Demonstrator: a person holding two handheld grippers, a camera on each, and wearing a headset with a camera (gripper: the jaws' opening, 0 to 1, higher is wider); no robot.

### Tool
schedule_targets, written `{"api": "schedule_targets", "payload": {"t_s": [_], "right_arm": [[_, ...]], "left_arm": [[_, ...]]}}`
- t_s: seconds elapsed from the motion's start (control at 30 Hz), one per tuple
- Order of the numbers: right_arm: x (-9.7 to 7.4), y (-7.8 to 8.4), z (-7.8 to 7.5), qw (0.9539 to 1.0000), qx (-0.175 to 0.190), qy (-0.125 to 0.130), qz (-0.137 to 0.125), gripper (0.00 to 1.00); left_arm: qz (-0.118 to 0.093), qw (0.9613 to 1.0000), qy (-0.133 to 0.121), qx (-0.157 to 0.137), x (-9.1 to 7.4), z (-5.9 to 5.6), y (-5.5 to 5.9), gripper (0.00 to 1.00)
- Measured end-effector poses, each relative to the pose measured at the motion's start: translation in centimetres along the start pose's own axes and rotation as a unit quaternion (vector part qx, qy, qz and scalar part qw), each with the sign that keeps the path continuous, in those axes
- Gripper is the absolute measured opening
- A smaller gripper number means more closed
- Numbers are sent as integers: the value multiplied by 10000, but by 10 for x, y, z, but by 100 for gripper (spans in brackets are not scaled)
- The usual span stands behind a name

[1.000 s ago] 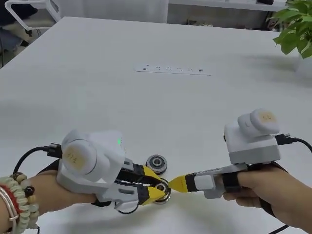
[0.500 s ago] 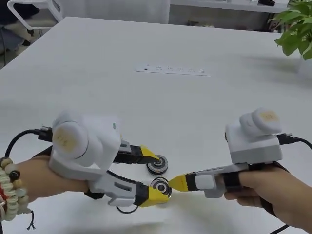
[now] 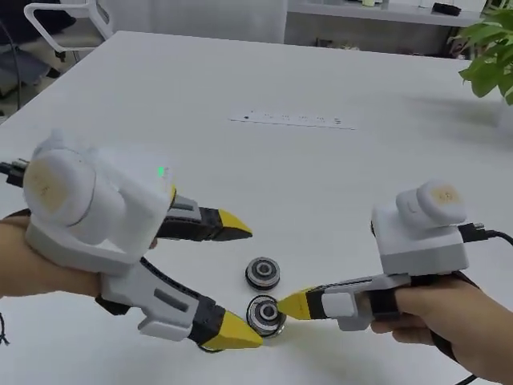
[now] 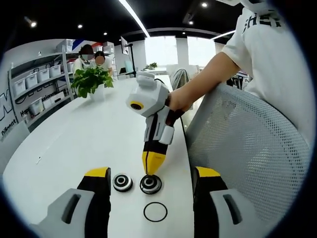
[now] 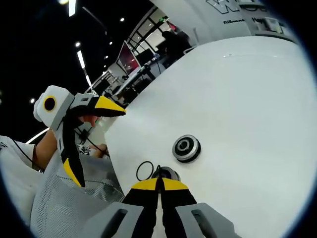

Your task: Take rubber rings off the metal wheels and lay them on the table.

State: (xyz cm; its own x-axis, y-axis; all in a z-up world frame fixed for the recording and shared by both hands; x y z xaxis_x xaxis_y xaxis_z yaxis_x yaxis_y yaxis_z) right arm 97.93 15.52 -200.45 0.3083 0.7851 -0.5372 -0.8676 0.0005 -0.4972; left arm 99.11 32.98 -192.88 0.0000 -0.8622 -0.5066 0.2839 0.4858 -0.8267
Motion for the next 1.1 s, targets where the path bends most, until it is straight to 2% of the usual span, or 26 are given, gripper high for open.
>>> {"api": "schedule_targets", "payload": {"t_s": [0.07, 0.13, 0.2, 0.47, 0.87, 1.1], "right_arm": [[0, 0, 0, 10000, 5, -5, -8, 0], [-1, -1, 0, 10000, 17, -18, -41, 0], [-2, -2, 0, 10000, 33, -32, -70, 0], [-5, -5, 2, 9998, 21, -56, -189, 0], [-16, -14, 9, 9986, -345, -18, -394, 0], [-16, -15, 14, 9971, -682, 48, -348, 0]], "left_arm": [[76, 10000, -22, -6, -8, -2, -1, 69], [102, 9998, -129, 73, -17, -3, -2, 70], [126, 9997, -225, 20, -25, -4, -2, 70], [228, 9978, -611, -148, -50, -12, 6, 72], [373, 9927, -989, -583, -70, -29, 25, 73], [289, 9874, -1253, -918, -75, -39, 33, 73]]}}
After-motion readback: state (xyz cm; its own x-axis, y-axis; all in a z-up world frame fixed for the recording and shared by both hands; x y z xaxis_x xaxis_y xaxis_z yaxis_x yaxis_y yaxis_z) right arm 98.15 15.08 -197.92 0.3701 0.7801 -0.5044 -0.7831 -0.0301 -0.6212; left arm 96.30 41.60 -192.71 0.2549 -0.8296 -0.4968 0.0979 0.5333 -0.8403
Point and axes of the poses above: the centre of the closed fingertips' face, and the gripper's own axes: x roughly forward along the fingers, z roughly to its left, y roughly out of its underside, the point moved 9 cm from there along -x, roughly backward along the fingers, and after that the axes turned 10 degrees about x, right-handed, at the moved point
